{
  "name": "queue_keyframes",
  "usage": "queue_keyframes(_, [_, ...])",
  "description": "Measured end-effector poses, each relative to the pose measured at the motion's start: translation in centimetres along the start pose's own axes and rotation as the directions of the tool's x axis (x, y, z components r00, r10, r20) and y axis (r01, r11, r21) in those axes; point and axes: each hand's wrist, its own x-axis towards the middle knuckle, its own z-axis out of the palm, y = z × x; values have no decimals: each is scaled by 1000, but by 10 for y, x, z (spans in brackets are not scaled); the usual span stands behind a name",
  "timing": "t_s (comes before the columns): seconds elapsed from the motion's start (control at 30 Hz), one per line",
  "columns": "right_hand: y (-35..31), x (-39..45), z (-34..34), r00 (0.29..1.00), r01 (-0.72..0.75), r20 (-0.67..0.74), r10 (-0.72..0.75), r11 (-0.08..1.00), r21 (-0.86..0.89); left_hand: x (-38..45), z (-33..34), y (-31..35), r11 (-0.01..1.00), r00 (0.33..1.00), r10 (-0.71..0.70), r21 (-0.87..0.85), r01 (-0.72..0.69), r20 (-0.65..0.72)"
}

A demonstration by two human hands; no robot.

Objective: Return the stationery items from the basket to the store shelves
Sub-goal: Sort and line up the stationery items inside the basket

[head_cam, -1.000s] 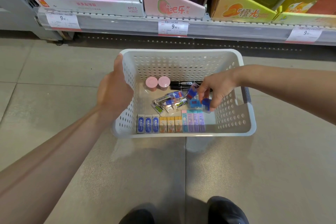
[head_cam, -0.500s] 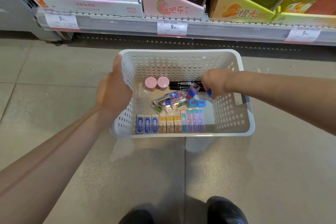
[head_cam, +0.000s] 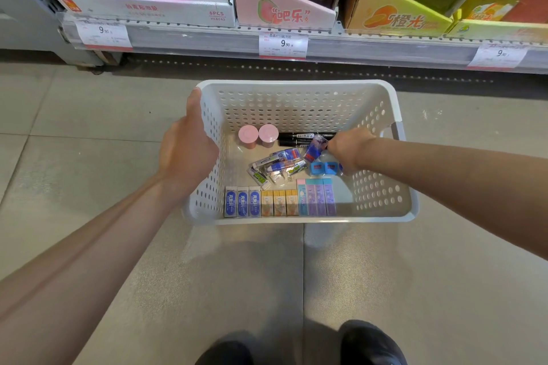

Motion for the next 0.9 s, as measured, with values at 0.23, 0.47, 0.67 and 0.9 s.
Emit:
queue_keyframes(0.23, [-4, 3, 8, 1000, -8, -13, 8, 1000, -8, -2, 0, 3, 1000, 1000, 5, -11, -5, -3])
queue_keyframes(0.47, [-7, 4, 10, 1000, -23, -19, 23, 1000, 0, -2, 0, 2, 1000, 1000, 10, -2, -10, -1])
queue_keyframes(0.67, [-7, 0, 3, 1000, -15, 14, 14, 999, 39, -4, -1, 4, 1000, 1000, 22, -12, -22, 2])
queue_keyframes(0.9, [-37, -2, -20, 946, 12, -323, 32, 991, 133, 1, 1, -1, 1000, 1000, 24, 2, -24, -9])
